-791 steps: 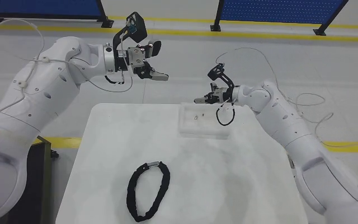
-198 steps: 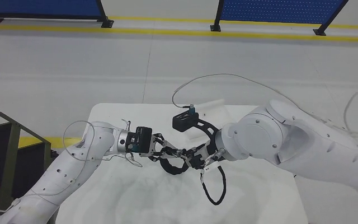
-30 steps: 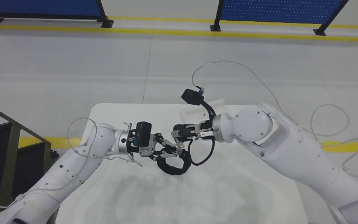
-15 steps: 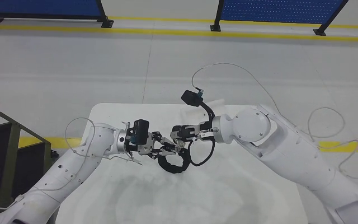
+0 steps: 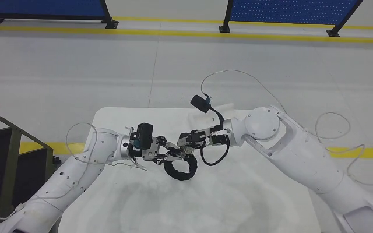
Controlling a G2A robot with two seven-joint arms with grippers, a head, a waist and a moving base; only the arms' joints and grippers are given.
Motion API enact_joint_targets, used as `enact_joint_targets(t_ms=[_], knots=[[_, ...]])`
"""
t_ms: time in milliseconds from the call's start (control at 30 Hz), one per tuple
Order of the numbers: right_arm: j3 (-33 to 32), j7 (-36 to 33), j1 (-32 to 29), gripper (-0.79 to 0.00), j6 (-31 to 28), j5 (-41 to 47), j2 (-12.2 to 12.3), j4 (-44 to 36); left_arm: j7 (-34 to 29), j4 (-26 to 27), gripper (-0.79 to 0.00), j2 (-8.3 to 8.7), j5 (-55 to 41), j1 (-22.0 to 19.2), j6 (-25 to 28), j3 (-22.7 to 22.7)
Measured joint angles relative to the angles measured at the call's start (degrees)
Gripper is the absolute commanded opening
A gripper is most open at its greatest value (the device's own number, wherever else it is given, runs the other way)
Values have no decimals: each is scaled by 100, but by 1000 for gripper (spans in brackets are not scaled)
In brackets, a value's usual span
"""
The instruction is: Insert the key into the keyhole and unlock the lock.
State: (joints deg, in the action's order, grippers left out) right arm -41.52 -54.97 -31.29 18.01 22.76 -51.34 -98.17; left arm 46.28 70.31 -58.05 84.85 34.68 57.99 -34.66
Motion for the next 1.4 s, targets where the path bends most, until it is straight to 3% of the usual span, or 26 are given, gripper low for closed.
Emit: enact_joint_targets(t_ms=[100, 233, 467, 600, 733, 867, 900, 967, 1033, 1400], knots=[[-22, -85, -18, -631, -67, 97, -27, 139, 0, 3, -785, 1, 6, 20, 0, -23], [-31, -163, -21, -776, -137, 155, -70, 286, -5, -5, -785, 5, 4, 44, 1, -56], [-53, -310, 42, -785, -111, 132, -129, 555, -73, -124, -785, 52, 46, 87, -29, -253], [-125, -461, 51, -560, -69, 63, -124, 670, -127, -225, -785, 115, 97, 137, -114, -461], [-281, -623, -38, -505, -13, -56, -67, 641, -157, -289, -785, 208, 155, 229, -141, -712], [-357, -960, -85, -508, 162, -399, 9, 466, -124, -319, -785, 312, 220, 324, -57, -958], [-353, -1059, -76, -514, 213, -509, 23, 407, -108, -328, -785, 342, 237, 345, -44, -1031], [-292, -1308, -18, -610, 324, -805, 42, 274, -59, -349, -785, 418, 262, 399, -24, -1224], [-182, -1578, 95, -785, 440, -1092, 38, 195, -16, -337, -785, 497, 288, 459, -1, -1427], [632, -2255, 381, -785, 577, -2423, -84, -663, 0, 126, -785, 906, 351, 839, 1, -2118]])
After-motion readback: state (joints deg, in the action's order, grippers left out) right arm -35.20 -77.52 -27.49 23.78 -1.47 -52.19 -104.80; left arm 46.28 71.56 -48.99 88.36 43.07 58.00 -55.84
